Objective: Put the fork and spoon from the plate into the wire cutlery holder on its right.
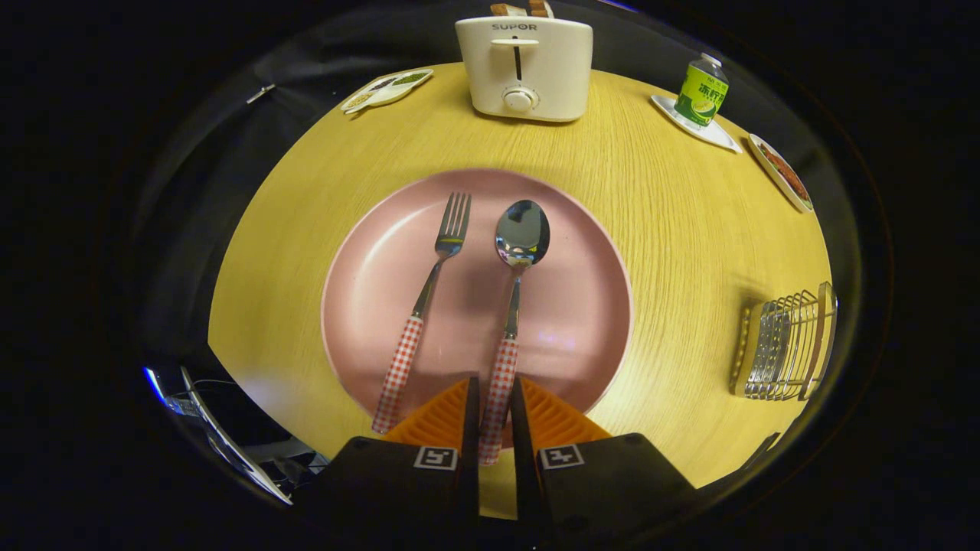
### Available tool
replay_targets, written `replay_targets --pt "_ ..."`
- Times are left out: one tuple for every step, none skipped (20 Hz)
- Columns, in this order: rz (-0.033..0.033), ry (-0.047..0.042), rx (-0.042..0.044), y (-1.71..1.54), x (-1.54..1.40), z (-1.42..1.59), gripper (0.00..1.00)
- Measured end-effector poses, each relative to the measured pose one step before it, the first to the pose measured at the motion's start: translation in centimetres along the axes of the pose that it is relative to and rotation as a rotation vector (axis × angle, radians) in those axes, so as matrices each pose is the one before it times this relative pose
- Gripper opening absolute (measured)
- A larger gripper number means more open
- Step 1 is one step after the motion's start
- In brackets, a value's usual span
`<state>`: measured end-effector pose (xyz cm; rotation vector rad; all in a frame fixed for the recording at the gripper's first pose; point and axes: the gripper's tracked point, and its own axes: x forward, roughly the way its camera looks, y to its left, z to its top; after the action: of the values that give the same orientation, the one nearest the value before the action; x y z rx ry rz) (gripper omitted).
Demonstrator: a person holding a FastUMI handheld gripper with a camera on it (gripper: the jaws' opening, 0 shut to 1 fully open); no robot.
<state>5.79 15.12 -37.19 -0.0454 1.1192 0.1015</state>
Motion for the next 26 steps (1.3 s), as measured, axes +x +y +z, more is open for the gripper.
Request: replay_targets --pt "0.00648 -0.00505 0.00943 -0.182 -0.326 0.265 0.2" --pt "0.01005 0.0017 0.00516 -0.009 -0.227 -0.021 0.17" --pt "0.01556 0.0006 0.01222 0.073 -0.296 0.106 0.15" --pt "0.02341 0.00177 0.01605 0.111 -0.144 -0.013 0.15" --pt "0.02655 -0.00084 0.02266 0.184 -0.253 0.227 0.13" --pt "0.0248 -0.00054 0.01295 0.097 -0.416 0.178 0.13" --pt "0.0178 -0.00877 0.00471 -0.039 -0.44 0.239 0.11" --pt "0.02382 -0.01414 -0.00201 0.016 -0.586 0.273 0.1" --pt "0.01356 -0.01704 -0.00545 -0.121 -0.774 0.256 0.1" --pt "0.00446 -0.00816 -0.01259 -0.396 -0.847 -0.084 0.1" --pt "0.00646 -0.00577 -0.00494 -0.367 -1.082 -0.049 0.1" --pt "0.00825 -0.0063 0.0028 -0.329 -1.199 -0.05 0.1" --pt "0.00654 -0.00409 0.00273 -0.458 -1.342 -0.016 0.1" --pt "0.0055 -0.01078 -0.00279 -0.52 -1.278 0.077 0.1" --pt "0.00088 -0.01201 -0.00873 -0.668 -1.406 0.146 0.1" --pt "-0.00139 -0.01165 -0.01777 -0.742 -1.424 0.128 0.1" --pt "0.00002 -0.00942 -0.02054 -0.755 -1.545 -0.067 0.1" --pt "0.00232 -0.00745 -0.01345 -0.719 -1.303 -0.062 0.1" --pt "0.00053 0.00215 -0.00751 -0.874 -1.266 -0.282 0.1" --pt "-0.00066 0.00686 -0.00246 -0.975 -1.143 -0.43 0.1" --pt "0.00034 0.01099 0.0017 -1.123 -1.087 -0.373 0.1" --pt "0.00241 0.00708 0.00831 -1.121 -1.123 -0.21 0.1" --pt "-0.00188 0.01436 0.00223 -1.426 -1.042 -0.215 0.1" --pt "-0.0128 0.01557 -0.00403 -1.706 -1.0 -0.409 0.1" --pt "-0.01283 0.01358 -0.0062 -1.697 -0.72 -0.115 0.1" --pt "-0.01138 0.01948 -0.00521 -1.409 -0.413 -0.346 0.1"
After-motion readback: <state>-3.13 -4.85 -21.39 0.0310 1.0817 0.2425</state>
